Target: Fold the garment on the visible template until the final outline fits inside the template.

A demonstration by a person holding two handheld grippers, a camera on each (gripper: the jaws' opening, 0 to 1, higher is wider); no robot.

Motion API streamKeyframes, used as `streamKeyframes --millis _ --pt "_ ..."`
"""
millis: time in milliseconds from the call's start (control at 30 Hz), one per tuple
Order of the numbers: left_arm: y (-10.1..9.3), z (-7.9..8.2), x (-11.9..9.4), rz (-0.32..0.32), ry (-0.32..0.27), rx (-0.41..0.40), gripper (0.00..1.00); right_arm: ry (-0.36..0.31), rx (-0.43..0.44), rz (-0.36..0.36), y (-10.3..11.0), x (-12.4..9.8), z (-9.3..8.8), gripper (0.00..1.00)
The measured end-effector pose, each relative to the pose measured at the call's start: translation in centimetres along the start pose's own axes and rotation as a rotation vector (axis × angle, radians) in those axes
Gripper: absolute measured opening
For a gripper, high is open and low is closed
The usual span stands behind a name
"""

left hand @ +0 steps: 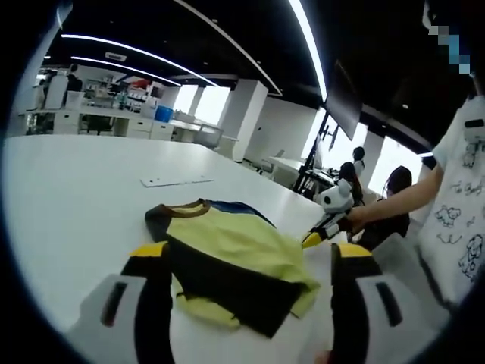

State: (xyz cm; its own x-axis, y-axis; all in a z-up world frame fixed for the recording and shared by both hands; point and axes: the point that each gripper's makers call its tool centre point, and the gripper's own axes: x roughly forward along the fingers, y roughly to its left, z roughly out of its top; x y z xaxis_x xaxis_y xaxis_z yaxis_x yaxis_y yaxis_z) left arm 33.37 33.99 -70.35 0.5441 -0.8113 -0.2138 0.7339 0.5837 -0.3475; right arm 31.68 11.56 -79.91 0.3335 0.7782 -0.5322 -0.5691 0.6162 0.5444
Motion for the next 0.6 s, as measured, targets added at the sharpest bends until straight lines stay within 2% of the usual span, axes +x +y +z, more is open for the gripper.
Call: streamKeyframes --millis 167,267,333,433,600 --pt "-0.1 -0.1 0.1 -0.003 0.005 -0.003 0.83 -0.018 -0.030 0.049 2.7 1.0 3.9 0.00" --pt "-0.3 -0.1 0.3 -0.005 0.006 -0.004 0.83 0.009 -0.069 0.073 4.2 2.7 6.0 0.00" --pt "-0.4 -0.1 0.3 -0.004 0.004 -0.007 0.82 0.021 -0.105 0.089 4.1 3.9 7.1 0.00" --pt "-0.5 0.1 0.3 0.003 -0.020 -0.019 0.82 0.058 -0.139 0.088 5.1 5.5 7.8 0.00" --pt "-1.0 -0.2 0.2 0.003 -0.032 -0.031 0.81 0.116 -0.168 0.077 5.0 8.3 8.5 0.00"
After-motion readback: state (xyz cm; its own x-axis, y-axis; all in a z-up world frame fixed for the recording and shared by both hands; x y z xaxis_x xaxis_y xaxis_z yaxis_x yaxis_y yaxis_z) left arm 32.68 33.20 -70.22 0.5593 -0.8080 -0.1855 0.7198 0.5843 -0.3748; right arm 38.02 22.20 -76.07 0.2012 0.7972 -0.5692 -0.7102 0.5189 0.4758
